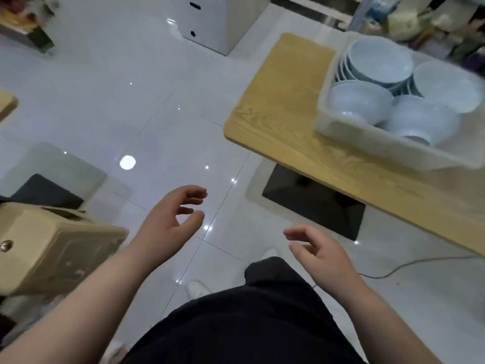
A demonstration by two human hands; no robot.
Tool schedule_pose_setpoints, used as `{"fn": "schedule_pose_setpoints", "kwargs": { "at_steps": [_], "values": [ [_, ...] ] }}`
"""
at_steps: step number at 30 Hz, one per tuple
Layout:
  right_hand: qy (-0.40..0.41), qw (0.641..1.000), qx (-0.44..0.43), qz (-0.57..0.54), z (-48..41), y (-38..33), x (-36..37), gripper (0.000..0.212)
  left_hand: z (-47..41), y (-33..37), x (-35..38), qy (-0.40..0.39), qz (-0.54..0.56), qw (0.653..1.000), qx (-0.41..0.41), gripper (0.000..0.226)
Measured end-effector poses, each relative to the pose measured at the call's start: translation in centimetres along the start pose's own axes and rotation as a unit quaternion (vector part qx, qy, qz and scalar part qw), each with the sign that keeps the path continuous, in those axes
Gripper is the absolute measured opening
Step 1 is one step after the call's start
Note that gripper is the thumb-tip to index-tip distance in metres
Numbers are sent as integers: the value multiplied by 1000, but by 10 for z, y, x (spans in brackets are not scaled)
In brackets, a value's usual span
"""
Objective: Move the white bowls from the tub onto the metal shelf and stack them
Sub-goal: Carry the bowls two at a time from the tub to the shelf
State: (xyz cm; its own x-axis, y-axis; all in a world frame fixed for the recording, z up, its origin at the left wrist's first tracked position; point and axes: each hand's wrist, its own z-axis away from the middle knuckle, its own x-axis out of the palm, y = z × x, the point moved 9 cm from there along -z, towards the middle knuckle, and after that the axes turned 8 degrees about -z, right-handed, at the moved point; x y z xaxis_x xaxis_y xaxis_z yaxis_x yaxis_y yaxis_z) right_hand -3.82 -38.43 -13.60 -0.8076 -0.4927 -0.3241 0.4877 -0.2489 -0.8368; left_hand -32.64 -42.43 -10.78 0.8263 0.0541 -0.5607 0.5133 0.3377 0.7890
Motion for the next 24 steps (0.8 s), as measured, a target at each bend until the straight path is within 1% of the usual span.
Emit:
{"fn": "schedule_pose_setpoints", "kwargs": {
  "at_steps": [5, 9, 13, 15, 18, 24],
  "values": [
    [57, 998, 11, -40, 13, 43, -75, 22, -22, 66, 82, -69, -19, 997, 39, 36],
    [89, 996, 4, -27, 8, 61, -161, 20, -42, 123, 153, -105, -53, 991, 66, 36],
    [123, 991, -16, -44, -8, 71, -238, 21, -73, 178, 204, -91, -77, 988, 95, 38],
    [130, 990, -21, -43, -18, 71, -268, 20, -86, 198, 221, -90, -76, 988, 99, 38],
    [142, 988, -28, -57, -37, 69, -302, 21, -105, 218, 237, -108, -89, 984, 109, 39],
    [182, 981, -46, -52, -89, 64, -349, 20, -172, 245, 249, -102, -95, 983, 123, 38]
  ]
}}
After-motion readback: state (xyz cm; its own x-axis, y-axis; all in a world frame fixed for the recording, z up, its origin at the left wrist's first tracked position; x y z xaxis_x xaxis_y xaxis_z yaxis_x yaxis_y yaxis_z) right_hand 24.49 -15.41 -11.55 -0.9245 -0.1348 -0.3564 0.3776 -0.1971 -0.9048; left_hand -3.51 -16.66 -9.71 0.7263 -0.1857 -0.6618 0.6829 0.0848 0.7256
